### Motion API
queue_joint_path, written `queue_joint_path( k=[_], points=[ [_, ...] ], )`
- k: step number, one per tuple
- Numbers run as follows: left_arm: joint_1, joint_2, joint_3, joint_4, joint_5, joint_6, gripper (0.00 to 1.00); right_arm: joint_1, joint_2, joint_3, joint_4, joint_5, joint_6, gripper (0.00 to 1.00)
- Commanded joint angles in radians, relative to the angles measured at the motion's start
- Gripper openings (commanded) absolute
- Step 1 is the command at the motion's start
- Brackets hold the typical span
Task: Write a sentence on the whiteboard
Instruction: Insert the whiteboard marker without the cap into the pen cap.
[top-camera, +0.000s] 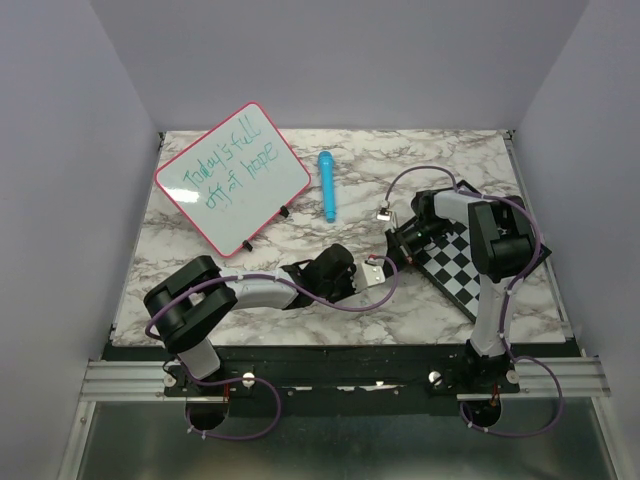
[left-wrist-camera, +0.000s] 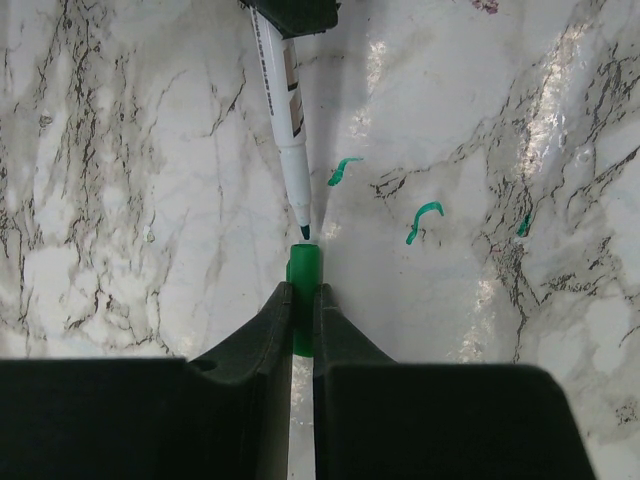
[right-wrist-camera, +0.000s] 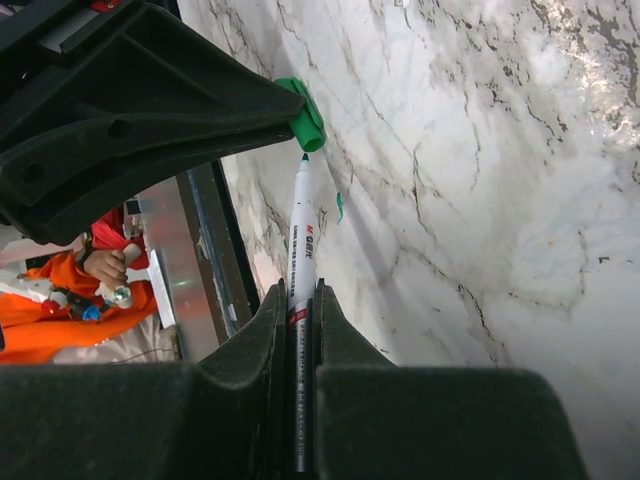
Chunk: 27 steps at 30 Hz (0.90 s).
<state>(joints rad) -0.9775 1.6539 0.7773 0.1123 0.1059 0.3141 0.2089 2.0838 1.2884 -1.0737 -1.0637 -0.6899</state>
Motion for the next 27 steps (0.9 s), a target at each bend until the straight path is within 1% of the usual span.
queue_joint_path(
  k=[1, 13, 27],
  points=[
    [-0.006, -0.019, -0.018, 0.0, -0.003, 0.002, 0.13, 0.014, 0.025, 0.029, 0.014, -0.027, 0.026, 0.0],
    [-0.006, -0.013, -0.016, 0.001, -0.006, 0.0, 0.14, 0.027, 0.03, 0.026, 0.029, -0.013, 0.041, 0.01],
    [-0.007, -0.006, -0.018, -0.005, -0.008, -0.003, 0.14, 0.009, -0.034, -0.003, 0.058, 0.022, 0.058, 0.01]
  ],
)
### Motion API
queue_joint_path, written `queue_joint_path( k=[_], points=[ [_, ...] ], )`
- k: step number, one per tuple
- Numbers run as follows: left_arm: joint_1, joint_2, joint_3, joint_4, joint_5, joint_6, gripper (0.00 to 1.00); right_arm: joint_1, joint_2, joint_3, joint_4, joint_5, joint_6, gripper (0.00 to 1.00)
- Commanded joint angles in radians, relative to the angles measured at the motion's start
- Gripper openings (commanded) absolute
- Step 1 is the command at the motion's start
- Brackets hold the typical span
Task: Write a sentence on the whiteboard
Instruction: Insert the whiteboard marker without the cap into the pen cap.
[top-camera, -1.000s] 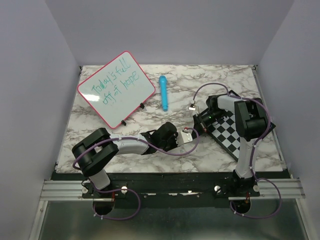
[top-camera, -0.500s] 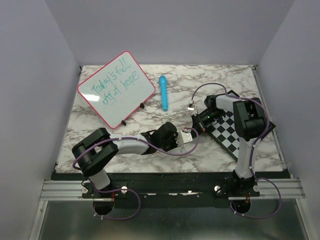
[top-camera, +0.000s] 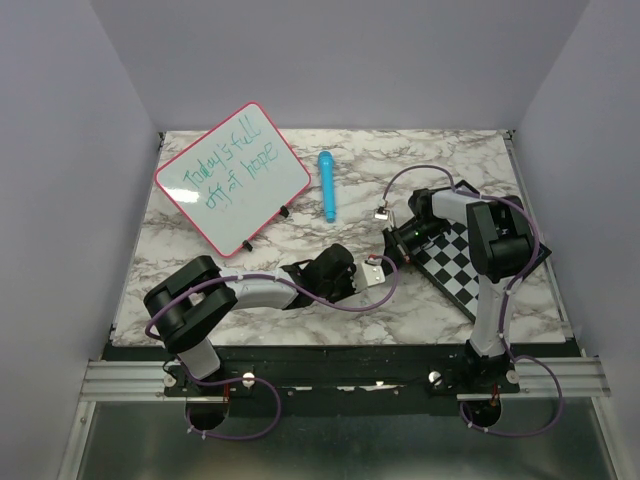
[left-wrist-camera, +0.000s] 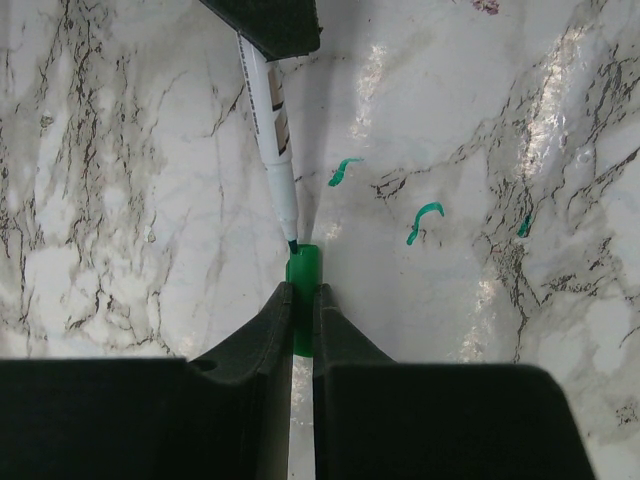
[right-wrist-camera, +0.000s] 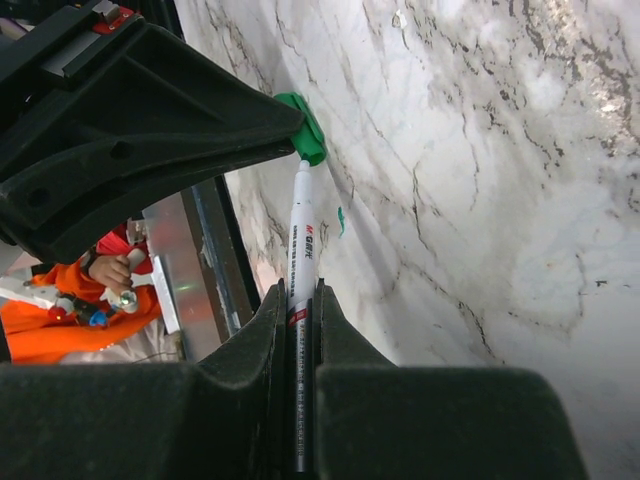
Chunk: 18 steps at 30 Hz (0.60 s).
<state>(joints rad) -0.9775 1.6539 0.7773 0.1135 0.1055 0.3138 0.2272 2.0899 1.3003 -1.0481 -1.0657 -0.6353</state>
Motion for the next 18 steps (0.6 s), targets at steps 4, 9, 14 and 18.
queue_joint_path(
  k=[4, 9, 14, 18],
  points=[
    [-0.007, -0.003, -0.016, -0.008, -0.007, -0.001, 0.14, -0.019, -0.042, -0.022, 0.031, 0.026, -0.003, 0.01],
    [-0.007, -0.005, -0.016, -0.009, -0.009, -0.001, 0.14, -0.019, -0.036, -0.027, 0.034, 0.036, -0.006, 0.0],
    [-0.009, -0.005, -0.015, -0.011, -0.01, 0.002, 0.14, -0.019, -0.019, -0.021, 0.033, 0.03, -0.004, 0.01],
    [-0.009, -0.005, -0.015, -0.011, -0.01, 0.002, 0.14, -0.017, -0.01, -0.013, 0.031, 0.015, 0.003, 0.01]
  ],
)
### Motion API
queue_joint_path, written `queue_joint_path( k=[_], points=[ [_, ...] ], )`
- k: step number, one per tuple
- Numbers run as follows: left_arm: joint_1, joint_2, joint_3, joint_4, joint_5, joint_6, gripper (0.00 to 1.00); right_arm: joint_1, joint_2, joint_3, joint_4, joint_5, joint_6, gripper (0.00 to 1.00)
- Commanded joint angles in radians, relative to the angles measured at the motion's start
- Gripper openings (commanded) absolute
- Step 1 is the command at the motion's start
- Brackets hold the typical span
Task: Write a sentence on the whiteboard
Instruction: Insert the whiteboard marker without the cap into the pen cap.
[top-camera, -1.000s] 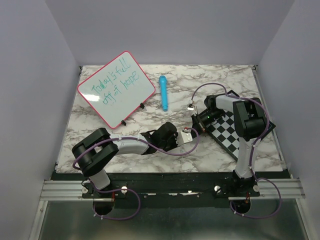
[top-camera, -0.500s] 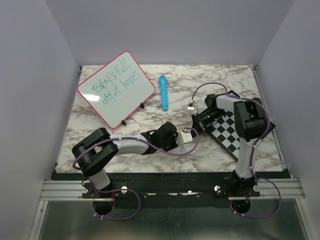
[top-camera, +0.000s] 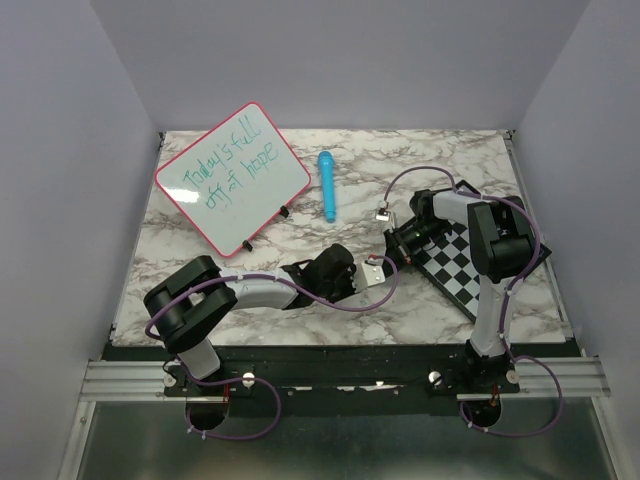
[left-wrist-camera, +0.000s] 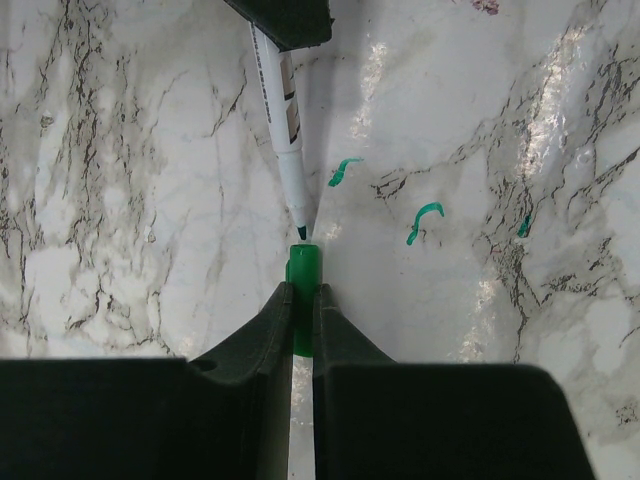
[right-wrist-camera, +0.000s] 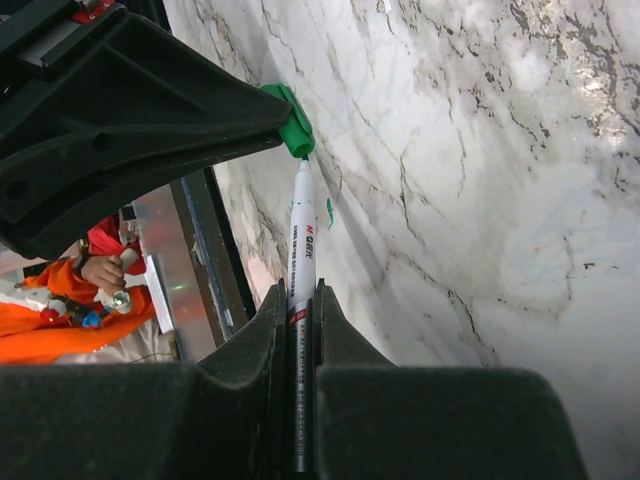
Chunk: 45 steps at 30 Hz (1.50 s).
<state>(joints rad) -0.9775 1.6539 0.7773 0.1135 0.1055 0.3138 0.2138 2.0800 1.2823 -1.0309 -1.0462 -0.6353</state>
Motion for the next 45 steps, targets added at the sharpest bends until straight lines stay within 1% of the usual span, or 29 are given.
queue_joint_path(
  k=[1, 17, 24, 33, 41, 45],
  points=[
    [-0.009, -0.005, -0.015, -0.011, -0.009, 0.001, 0.14, -0.002, 0.008, 0.006, 0.011, -0.011, 0.005, 0.01],
    [-0.009, -0.011, -0.019, 0.002, -0.006, -0.005, 0.15, 0.036, 0.046, 0.041, -0.008, -0.048, 0.014, 0.01],
    [-0.009, -0.034, -0.035, 0.029, 0.01, -0.022, 0.16, 0.044, 0.077, 0.068, -0.017, -0.092, 0.022, 0.01],
    [-0.004, -0.091, -0.09, 0.135, 0.026, -0.084, 0.16, 0.047, 0.086, 0.081, -0.077, -0.161, -0.038, 0.01],
    [0.005, -0.108, -0.112, 0.21, 0.036, -0.127, 0.17, 0.052, 0.095, 0.088, -0.09, -0.178, -0.046, 0.01],
    [0.01, -0.103, -0.11, 0.248, 0.037, -0.146, 0.16, 0.056, 0.1, 0.097, -0.122, -0.21, -0.075, 0.01]
  ],
)
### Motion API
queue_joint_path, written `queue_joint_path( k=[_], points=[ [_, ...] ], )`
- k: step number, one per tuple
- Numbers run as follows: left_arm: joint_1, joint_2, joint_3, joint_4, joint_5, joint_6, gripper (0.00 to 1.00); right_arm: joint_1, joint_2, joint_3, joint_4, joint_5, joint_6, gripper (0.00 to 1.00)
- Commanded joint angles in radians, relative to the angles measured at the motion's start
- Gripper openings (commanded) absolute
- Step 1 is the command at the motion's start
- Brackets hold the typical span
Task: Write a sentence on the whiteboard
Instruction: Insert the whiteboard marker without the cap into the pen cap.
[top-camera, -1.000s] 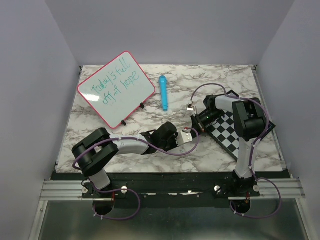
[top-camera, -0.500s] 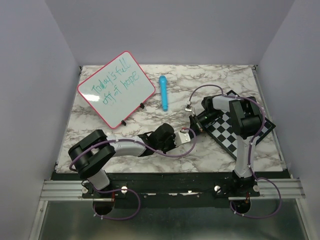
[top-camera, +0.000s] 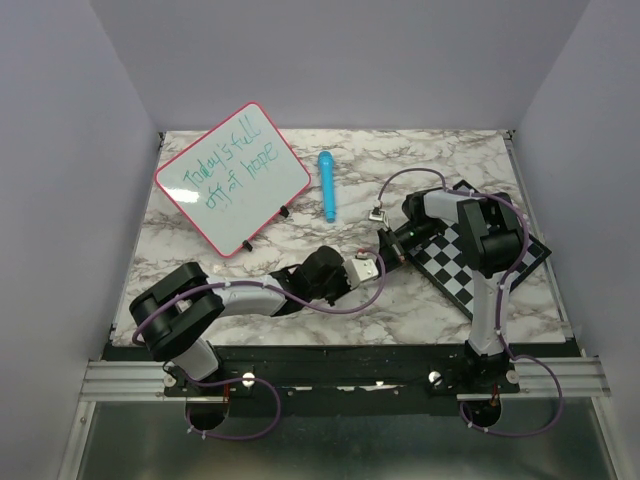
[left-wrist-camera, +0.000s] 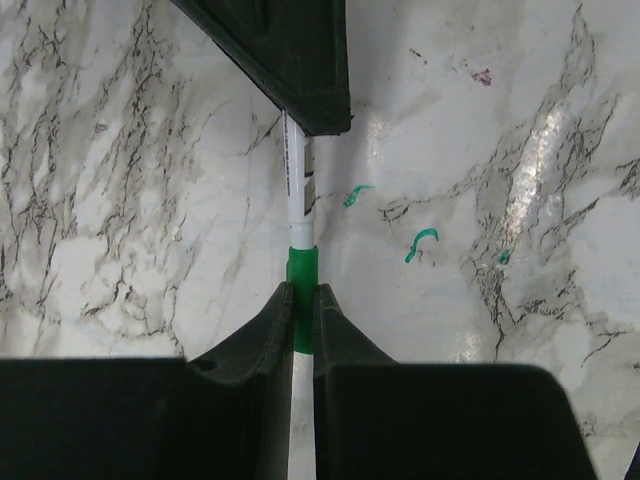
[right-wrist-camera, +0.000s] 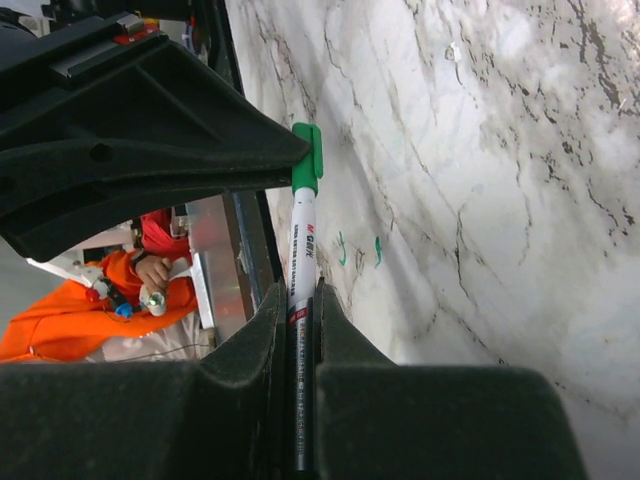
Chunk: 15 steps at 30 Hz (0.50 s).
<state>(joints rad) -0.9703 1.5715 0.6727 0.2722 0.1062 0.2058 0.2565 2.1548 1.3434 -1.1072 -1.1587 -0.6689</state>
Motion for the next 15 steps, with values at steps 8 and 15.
queue_joint_path(
  k=[8, 15],
  points=[
    [0.013, 0.005, 0.019, 0.176, 0.023, -0.071, 0.18, 0.013, 0.033, 0.048, -0.077, -0.118, -0.072, 0.01],
    [0.016, 0.032, 0.033, 0.194, 0.009, -0.088, 0.24, 0.015, 0.024, 0.031, -0.016, -0.07, -0.025, 0.01]
  ],
)
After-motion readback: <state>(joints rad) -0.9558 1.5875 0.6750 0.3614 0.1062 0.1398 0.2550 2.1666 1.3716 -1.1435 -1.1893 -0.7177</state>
